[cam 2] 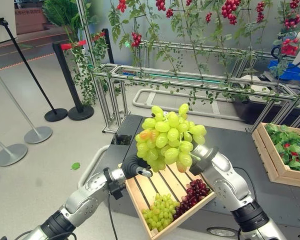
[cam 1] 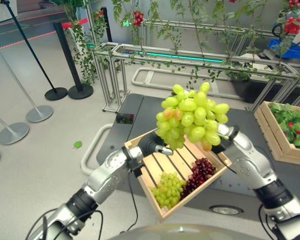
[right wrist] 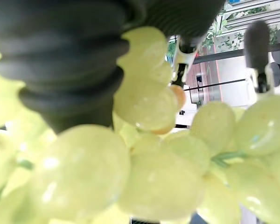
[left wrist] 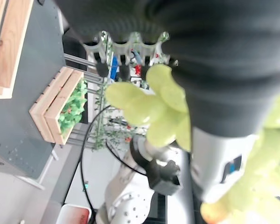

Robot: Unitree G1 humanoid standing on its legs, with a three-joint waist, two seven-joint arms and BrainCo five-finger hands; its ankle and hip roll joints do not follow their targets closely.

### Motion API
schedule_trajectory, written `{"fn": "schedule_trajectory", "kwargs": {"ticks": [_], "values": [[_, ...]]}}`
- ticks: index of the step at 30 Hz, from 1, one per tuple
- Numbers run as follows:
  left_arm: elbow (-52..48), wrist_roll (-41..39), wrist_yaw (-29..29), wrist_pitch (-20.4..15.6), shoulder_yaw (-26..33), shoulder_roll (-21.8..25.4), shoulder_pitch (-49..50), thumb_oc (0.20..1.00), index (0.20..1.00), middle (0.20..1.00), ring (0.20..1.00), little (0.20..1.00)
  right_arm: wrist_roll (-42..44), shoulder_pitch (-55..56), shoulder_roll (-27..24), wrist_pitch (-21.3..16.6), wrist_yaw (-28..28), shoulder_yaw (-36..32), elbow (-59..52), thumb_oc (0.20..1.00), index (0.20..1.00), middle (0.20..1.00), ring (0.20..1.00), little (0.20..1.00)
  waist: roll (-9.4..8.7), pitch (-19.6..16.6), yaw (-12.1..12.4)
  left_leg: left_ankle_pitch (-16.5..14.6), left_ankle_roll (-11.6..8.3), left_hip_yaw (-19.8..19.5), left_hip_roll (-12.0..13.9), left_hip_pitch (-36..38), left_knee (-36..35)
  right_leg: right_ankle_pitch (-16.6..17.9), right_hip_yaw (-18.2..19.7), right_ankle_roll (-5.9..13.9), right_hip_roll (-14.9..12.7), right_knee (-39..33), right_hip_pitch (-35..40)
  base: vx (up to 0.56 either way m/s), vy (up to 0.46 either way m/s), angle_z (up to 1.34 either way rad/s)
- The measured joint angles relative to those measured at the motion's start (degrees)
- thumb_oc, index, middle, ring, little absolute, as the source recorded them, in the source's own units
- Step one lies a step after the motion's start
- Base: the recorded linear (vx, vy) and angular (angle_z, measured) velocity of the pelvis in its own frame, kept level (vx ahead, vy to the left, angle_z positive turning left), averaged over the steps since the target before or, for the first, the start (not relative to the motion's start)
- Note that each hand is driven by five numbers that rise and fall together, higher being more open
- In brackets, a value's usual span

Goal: Pick up the fruits from the basket on one side to the basket on the other side

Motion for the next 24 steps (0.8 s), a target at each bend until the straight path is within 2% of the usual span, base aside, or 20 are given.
{"fn": "schedule_trajectory", "kwargs": {"ticks": [8,24], "values": [[0.32,-2.93,1.99,0.44,-2.36,-3.39,-1.44,1.0,1.0,1.0,1.0,1.0,0.02,-0.05,1.21,-0.95,-0.09,1.61,0.07,0.2,0.2,0.2,0.2,0.2,-0.39,-0.09,-0.4,0.0,0.0,0.05,-0.01,0.02,0.01,0.0,0.13,0.0,-0.01,0.01,-0.02,0.0,0.0,0.0],[0.27,-8.65,1.99,1.27,-3.11,-3.41,-1.48,1.0,1.0,1.0,1.0,1.0,0.05,-0.05,1.35,-1.88,-0.11,1.61,0.07,0.2,0.2,0.2,0.2,0.2,-0.4,-0.07,-1.34,0.0,-0.01,0.14,0.0,0.07,0.0,0.01,0.34,0.0,-0.01,0.01,-0.02,0.0,0.0,0.0]]}}
